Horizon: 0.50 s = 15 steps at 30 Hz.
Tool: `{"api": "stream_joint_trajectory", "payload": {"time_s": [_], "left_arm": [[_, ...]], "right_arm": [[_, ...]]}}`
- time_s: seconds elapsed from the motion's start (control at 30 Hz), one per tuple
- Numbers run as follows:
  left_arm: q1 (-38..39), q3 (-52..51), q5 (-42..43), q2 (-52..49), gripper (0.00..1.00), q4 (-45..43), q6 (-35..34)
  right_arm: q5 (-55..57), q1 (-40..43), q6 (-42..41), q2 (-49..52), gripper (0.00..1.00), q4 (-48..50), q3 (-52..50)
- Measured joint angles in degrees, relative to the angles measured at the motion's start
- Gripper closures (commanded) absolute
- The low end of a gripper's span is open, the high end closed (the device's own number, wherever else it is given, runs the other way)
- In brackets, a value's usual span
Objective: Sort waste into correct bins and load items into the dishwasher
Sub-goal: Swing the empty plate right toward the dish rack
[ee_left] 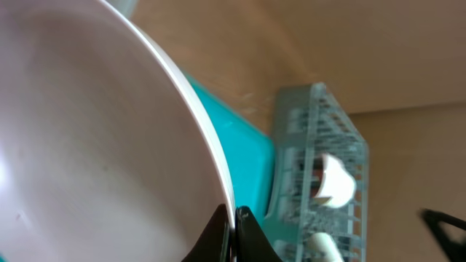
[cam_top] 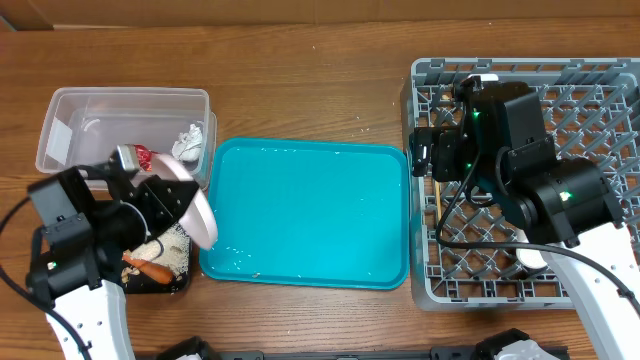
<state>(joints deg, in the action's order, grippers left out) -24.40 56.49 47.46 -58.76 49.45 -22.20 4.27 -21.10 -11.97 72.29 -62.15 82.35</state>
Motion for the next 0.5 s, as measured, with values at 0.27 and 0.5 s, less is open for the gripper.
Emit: {"api": "stream_joint_trajectory", "payload": {"time_s": [0.27,0.5], "left_arm": [[11.23,2.21,7.26,0.0,0.96,-17.94,-3.56],[25.62,2.97,9.09,-5.66,0.96,-45.4,-10.86]], "right_arm": [[0.02,0.0,-0.04,0.0,0.0,-0.02,0.0],[0.0,0.0,-0.02,0.0,0.0,-0.02,0.02]]}}
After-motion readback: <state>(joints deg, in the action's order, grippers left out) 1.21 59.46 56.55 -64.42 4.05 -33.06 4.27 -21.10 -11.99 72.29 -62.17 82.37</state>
